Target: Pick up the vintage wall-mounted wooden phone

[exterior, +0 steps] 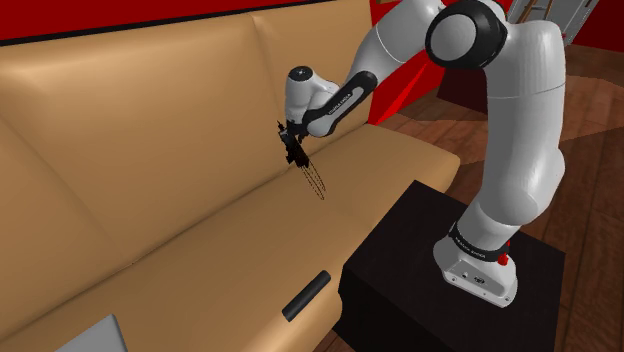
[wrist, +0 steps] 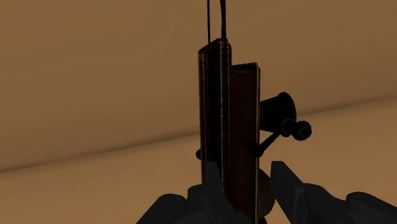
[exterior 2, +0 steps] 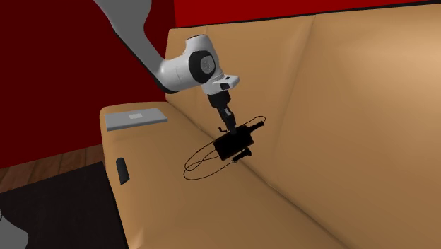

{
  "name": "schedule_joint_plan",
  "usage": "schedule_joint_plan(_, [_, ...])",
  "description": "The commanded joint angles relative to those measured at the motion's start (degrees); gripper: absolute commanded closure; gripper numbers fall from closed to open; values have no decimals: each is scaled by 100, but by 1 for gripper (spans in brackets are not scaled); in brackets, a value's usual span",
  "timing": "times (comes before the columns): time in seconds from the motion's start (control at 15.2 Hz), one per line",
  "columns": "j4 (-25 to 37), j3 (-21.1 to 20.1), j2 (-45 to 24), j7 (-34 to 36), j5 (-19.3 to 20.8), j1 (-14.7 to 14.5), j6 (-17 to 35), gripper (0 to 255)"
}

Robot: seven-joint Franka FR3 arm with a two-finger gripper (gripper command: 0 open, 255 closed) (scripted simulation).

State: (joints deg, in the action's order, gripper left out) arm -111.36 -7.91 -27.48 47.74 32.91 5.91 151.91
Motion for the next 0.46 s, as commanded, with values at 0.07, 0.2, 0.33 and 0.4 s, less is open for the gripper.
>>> schedule_joint_plan(0.07, [37, -69, 184, -118, -117, 64, -138, 255])
schedule_joint_plan(0.2, [41, -121, 289, -200, -196, 100, -242, 255])
schedule_joint_plan(0.33, [46, -151, 348, -247, -242, 120, -302, 255])
schedule_joint_plan(0.4, [46, -152, 348, -246, -241, 120, -302, 255])
